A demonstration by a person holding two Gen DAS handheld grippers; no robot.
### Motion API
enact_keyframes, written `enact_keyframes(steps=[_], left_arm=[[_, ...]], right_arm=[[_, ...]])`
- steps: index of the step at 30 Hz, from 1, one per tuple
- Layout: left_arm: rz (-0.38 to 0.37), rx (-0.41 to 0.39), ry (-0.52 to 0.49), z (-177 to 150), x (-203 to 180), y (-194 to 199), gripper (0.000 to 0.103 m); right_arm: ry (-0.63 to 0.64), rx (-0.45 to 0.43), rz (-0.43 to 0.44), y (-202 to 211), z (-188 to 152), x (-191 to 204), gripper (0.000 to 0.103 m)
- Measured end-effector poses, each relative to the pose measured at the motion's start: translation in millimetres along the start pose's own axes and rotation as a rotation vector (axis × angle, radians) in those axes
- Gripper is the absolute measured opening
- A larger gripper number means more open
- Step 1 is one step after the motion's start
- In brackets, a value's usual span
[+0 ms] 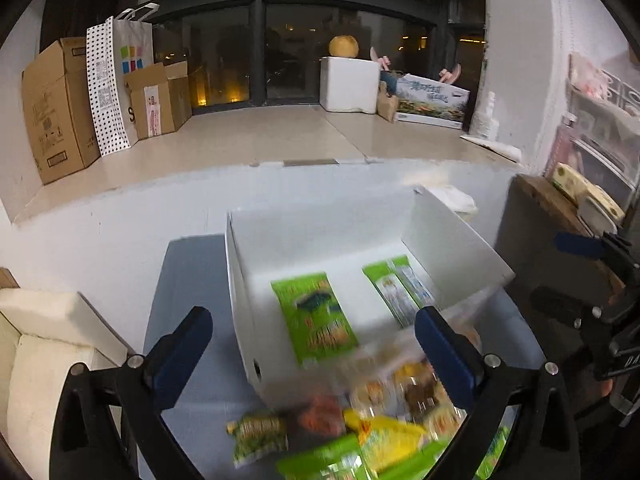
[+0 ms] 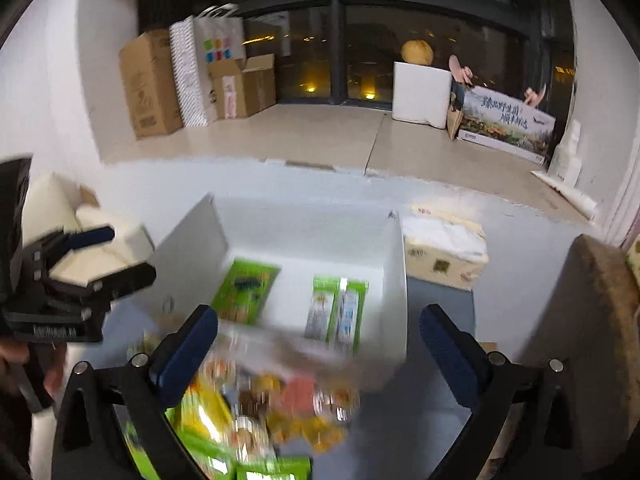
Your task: Organize snacks
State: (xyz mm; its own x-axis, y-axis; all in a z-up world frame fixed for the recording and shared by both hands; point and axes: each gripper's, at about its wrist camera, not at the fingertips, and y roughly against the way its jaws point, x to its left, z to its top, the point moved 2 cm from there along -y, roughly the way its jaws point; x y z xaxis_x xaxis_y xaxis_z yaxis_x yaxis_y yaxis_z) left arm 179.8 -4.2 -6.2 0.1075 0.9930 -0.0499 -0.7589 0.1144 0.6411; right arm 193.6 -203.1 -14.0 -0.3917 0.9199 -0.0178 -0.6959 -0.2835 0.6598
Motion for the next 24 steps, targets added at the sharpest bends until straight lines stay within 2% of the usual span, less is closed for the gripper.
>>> enact_keyframes(steps=[5,7,10,14,24], left_arm=[[0.0,-0.016,0.073,-55,-2,39,0.103],[0.005,-0.001,0.086,-77,-5,47,0.103],[0.014,0.002,0.097,-115,-7,61,0.103],[0.015,0.044,0.117,-143,-7,67,0.103],[0.007,0.108,0.116,-160,-13,53,0.103]], right_arm=[[-0.035,0.021,0.08,28,-63,15,0.103],[-0.037,0.044,0.05,31,-88,21,0.103],[-0.03,0.103,0.052,30,-129,31,0.103],[0.003,0.175,0.036,16,-165,39,0.103],[-0.007,0.272,0.035,-32,-185,31,0.102]])
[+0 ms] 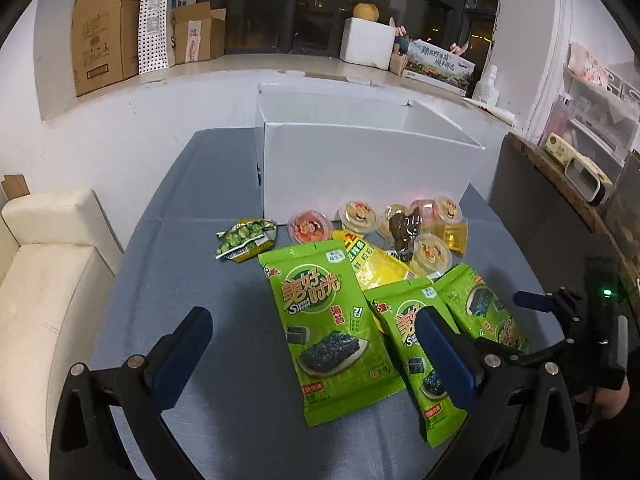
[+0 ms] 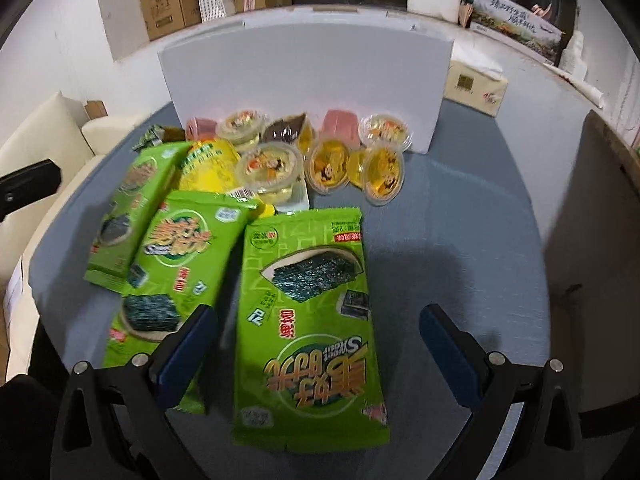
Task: Organize snacks
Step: 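Grasp a green seaweed pack with the left tool while the right tool grasps another seaweed pack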
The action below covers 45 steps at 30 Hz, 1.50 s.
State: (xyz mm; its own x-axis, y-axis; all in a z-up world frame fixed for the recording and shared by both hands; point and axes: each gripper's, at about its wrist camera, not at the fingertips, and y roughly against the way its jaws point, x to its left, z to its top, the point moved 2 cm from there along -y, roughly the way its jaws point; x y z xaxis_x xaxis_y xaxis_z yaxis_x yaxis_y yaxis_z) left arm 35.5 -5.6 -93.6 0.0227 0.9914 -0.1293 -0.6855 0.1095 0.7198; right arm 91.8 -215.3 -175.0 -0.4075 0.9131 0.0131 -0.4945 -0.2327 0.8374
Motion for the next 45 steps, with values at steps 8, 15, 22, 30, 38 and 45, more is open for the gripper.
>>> enact_keyframes(steps=[8,15,22,30,38,45], left_arm=[[0.011,0.037,0.011,-4,1,-14,0.103],[0.026,0.113,0.037,-5,5,-47,0.103],[0.045,0.164,0.06,-1,2,-85,0.103],[0.07,0.183,0.072,-6,3,-99,0.093],[0.073,0.151,0.08,-9,10,-82,0.075],[0.068,0.034,0.019,4,0,-37,0.074]], right_arm=[[-0.044,-0.005,-0.057,0,-4,-14,0.071],[-0.088,-0.035,-0.014,15,-4,-19,0.071],[-0.087,-0.128,-0.018,52,5,-10,0.071],[-0.072,-0.146,-0.004,62,0,5,0.071],[-0.068,-0.166,0.011,67,-1,8,0.071],[-0.078,-0.199,0.014,76,9,6,0.071]])
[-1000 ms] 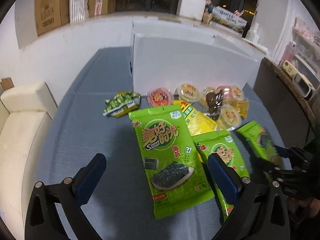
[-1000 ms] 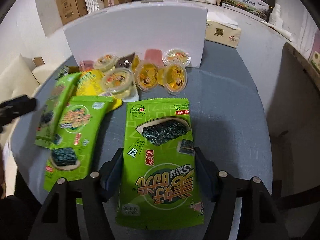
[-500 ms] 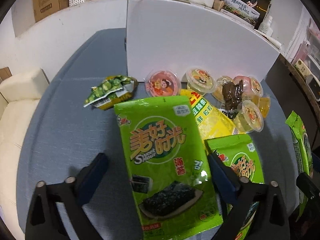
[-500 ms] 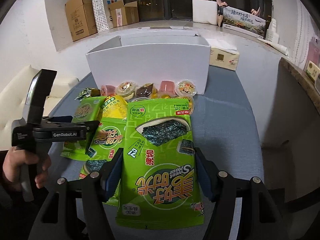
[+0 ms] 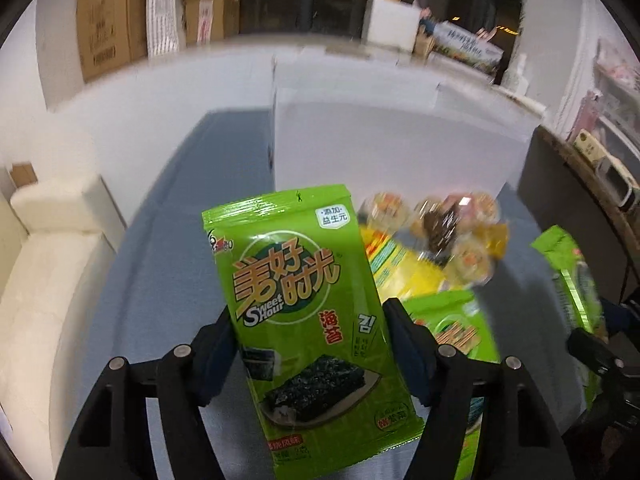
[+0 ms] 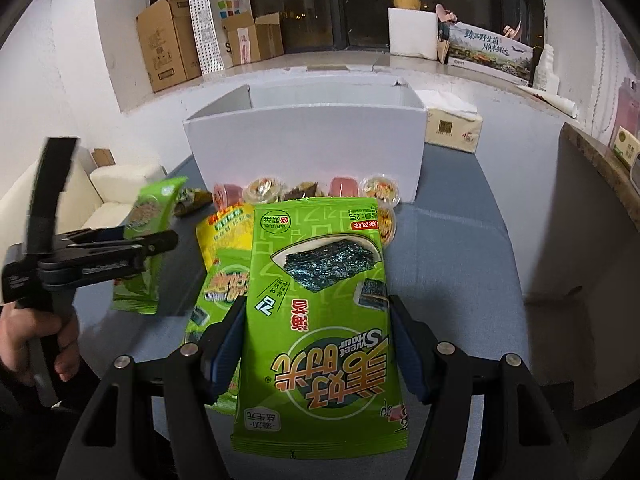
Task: Organize snacks
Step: 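Grasp a green seaweed pack with the left tool while the right tool grasps another seaweed pack, then carry both seaweed packs over the white box and open both tools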
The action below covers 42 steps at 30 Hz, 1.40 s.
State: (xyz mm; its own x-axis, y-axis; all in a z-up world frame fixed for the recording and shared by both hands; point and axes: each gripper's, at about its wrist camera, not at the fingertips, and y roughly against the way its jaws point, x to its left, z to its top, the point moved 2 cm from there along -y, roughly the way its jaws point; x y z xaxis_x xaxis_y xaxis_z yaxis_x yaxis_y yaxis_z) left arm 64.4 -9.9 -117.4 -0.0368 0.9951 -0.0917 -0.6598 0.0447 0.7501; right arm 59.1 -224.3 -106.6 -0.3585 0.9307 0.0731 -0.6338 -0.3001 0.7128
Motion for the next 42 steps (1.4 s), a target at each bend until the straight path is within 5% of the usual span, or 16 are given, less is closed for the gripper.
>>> enact_keyframes(steps=[13,21,24,28,37,42], left_arm=[[-0.071,-0.201,-0.032,158,-23,22,0.075],[-0.059,-0.155,-0.012,219,-27,-32,0.075],[-0.062,-0.117,0.004,225,-22,-52,0.078],[-0.025,-0.065,0.011,223,-13,-70,0.103],[-0.028,-0.082,0.009,197,8,-43,0.103],[-0.032,-0.104,0.023,147,21,-2,0.103]], right_arm=[[-0.048,-0.182,0.031,-12,153,-15,0.071],[-0.072,-0.154,0.019,-71,212,-27,0.072],[-0.106,-0.117,0.029,-93,221,-34,0.076],[-0.089,-0.096,-0.032,-106,223,-38,0.087],[-0.139,-0.174,0.013,-56,199,-46,0.096],[-0.159,-0.129,0.024,-17,136,-28,0.096]])
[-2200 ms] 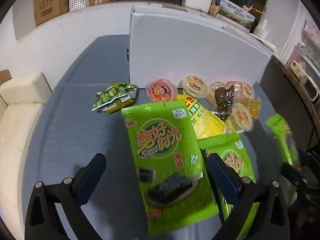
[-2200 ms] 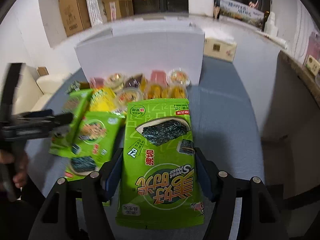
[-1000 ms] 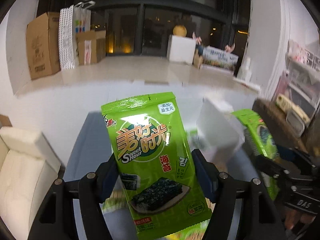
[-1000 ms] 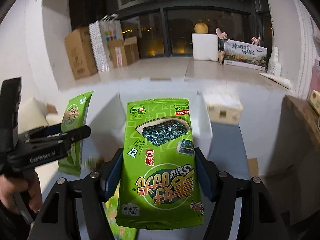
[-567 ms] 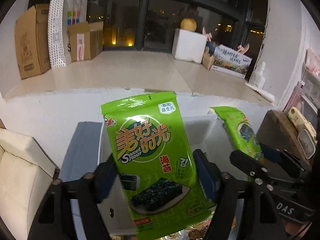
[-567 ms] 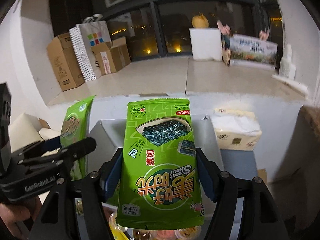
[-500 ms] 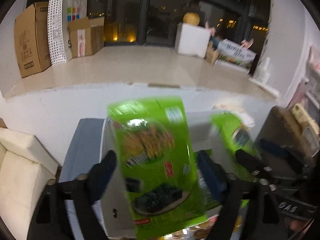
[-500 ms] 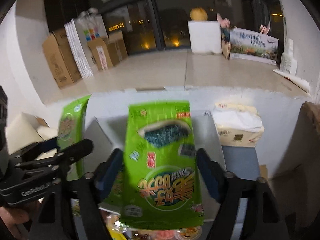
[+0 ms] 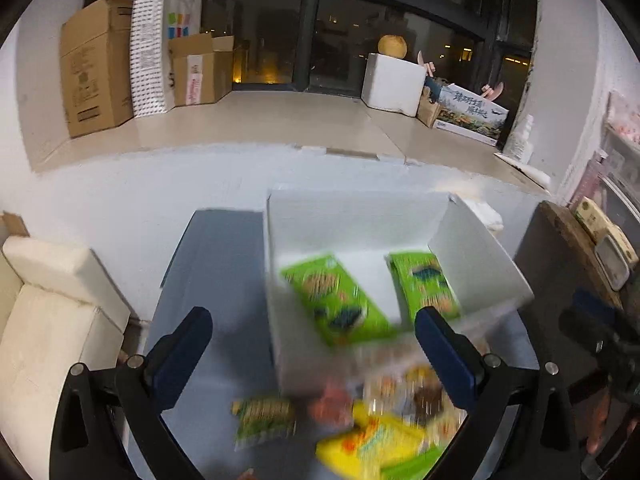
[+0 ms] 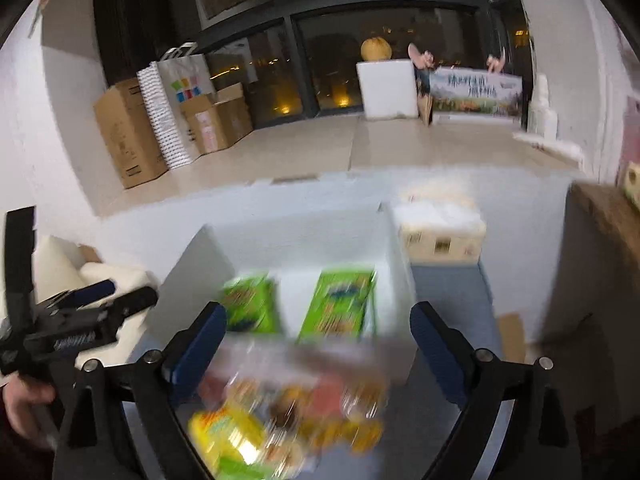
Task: Organize snacks
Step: 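Carry both seaweed packs over the white box and open both tools, then grasp a seaweed pack with the right tool while the left tool grasps the green pea bag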
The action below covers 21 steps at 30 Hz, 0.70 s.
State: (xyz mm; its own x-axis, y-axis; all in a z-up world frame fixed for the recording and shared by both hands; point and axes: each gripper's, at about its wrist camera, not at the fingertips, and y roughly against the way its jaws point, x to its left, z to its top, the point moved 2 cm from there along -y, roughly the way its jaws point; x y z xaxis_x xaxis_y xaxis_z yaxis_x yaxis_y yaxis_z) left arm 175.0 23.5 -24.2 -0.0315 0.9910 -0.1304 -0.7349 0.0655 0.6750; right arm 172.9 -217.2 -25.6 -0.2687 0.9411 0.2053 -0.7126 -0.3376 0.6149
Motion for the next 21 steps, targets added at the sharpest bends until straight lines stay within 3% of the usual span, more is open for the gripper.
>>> enact_keyframes(steps=[4,8,13,21], left_arm=[[-0.023,-0.001,0.069,-62,18,33,0.103],[0.038,0.023,0.079,-123,32,52,0.103],[0.084,0.05,0.075,-157,39,59,0.103],[0.069,0.049,0.035,-158,23,59,0.103]], right_arm=[[-0.034,0.067,-0.031,18,-76,7,0.096],[-0.014,0.187,-0.03,6,-134,23,0.096],[0.074,0.264,-0.027,-14,-152,47,0.096],[0.174,0.36,-0.038,-43,-163,68,0.096]])
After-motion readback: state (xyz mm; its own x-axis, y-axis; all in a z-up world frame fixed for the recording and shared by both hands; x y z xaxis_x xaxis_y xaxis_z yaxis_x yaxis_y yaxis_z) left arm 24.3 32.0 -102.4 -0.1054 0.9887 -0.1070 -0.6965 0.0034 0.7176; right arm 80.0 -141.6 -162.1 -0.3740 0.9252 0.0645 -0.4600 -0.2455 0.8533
